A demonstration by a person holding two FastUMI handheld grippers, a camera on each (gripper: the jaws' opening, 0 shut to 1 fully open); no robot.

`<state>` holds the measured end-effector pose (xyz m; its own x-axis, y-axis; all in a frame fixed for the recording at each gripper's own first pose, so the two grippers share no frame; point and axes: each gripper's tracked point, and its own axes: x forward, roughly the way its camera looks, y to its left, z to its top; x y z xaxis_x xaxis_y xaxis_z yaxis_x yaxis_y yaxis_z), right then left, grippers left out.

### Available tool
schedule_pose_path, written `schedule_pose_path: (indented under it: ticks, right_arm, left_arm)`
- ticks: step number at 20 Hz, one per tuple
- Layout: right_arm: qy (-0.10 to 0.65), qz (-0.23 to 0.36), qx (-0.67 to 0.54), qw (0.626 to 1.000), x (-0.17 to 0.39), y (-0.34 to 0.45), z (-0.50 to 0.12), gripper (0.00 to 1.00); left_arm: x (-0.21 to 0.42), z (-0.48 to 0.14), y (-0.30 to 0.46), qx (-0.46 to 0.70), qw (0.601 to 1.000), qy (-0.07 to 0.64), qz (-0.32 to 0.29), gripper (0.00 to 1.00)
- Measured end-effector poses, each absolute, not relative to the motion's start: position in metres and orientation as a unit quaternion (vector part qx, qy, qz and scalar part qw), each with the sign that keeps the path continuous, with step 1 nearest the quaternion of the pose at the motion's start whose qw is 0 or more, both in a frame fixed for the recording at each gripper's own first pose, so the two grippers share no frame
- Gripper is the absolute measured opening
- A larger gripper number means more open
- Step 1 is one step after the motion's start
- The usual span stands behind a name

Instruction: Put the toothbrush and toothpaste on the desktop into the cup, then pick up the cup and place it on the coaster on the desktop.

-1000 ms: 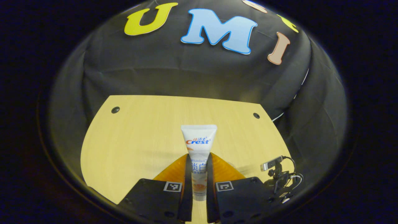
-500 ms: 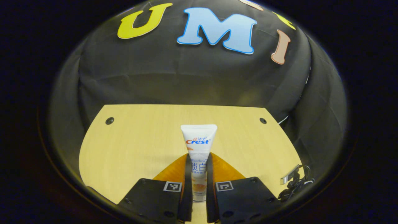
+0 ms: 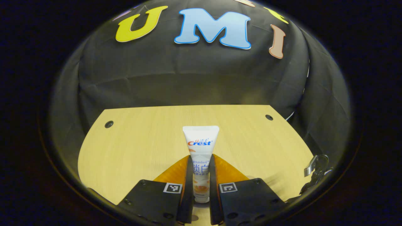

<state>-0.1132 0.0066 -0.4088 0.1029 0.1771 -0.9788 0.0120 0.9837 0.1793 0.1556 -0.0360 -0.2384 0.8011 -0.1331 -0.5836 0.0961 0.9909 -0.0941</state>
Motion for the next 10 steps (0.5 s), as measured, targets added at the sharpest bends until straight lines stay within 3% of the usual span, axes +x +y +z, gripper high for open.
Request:
schedule_pose_path:
  ticks: [1, 4, 5, 8, 10]
  right_arm:
    - [0.667, 0.056, 0.07, 0.74, -0.113, 0.006, -0.408, 0.03]
    - [0.666, 0.056, 0.068, 0.741, -0.113, 0.007, -0.409, 0.03]
    - [0.665, 0.057, 0.067, 0.741, -0.113, 0.006, -0.408, 0.03]
    - [0.662, 0.059, 0.066, 0.744, -0.114, 0.006, -0.408, 0.03]
    - [0.659, 0.061, 0.07, 0.746, -0.114, 0.007, -0.408, 0.03]
  left_arm:
    - [0.152, -0.24, -0.037, -0.033, 0.947, 0.314, -0.059, 0.36]
    - [0.145, -0.243, -0.036, -0.041, 0.945, 0.319, -0.054, 0.36]
    - [0.14, -0.246, -0.037, -0.042, 0.944, 0.324, -0.054, 0.5]
    - [0.136, -0.239, -0.037, -0.033, 0.947, 0.315, -0.055, 0.61]
    - [0.133, -0.233, -0.039, -0.026, 0.95, 0.307, -0.058, 0.63]
